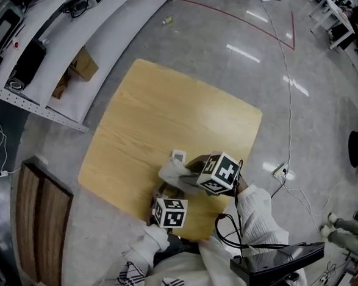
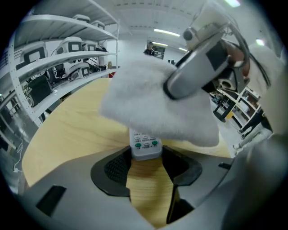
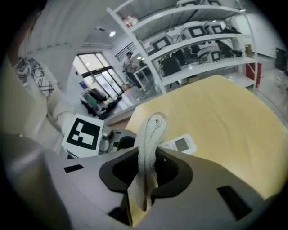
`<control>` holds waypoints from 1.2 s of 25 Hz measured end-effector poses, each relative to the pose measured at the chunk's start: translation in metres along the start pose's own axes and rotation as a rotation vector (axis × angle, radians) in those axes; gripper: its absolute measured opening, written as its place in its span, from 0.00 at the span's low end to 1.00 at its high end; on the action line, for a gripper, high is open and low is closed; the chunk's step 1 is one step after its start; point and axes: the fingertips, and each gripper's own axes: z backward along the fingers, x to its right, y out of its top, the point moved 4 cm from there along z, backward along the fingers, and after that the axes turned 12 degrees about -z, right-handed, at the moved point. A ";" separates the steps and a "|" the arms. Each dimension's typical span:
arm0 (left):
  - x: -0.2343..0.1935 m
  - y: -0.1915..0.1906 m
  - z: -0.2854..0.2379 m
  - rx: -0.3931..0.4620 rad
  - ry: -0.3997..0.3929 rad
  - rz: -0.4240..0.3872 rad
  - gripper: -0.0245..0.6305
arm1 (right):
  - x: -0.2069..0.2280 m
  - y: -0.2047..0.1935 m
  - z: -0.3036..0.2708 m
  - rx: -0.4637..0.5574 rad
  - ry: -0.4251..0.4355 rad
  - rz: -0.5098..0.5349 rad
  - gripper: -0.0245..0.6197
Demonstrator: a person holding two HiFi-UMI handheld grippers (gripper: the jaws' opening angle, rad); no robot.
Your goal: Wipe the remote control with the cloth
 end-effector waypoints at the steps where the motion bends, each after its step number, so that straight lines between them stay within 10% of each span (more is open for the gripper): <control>1: 0.001 0.001 0.001 0.001 0.000 -0.001 0.37 | -0.004 -0.003 -0.010 -0.041 0.000 0.029 0.18; 8: 0.003 0.003 0.003 0.002 -0.005 -0.003 0.37 | 0.023 0.003 -0.025 -0.089 -0.211 0.029 0.18; 20: 0.000 0.001 0.000 0.009 -0.003 0.000 0.37 | 0.099 0.010 0.044 0.232 -0.579 -0.336 0.18; 30: -0.004 -0.004 -0.001 0.041 0.017 -0.003 0.37 | 0.084 -0.048 0.078 0.431 -0.601 -0.543 0.18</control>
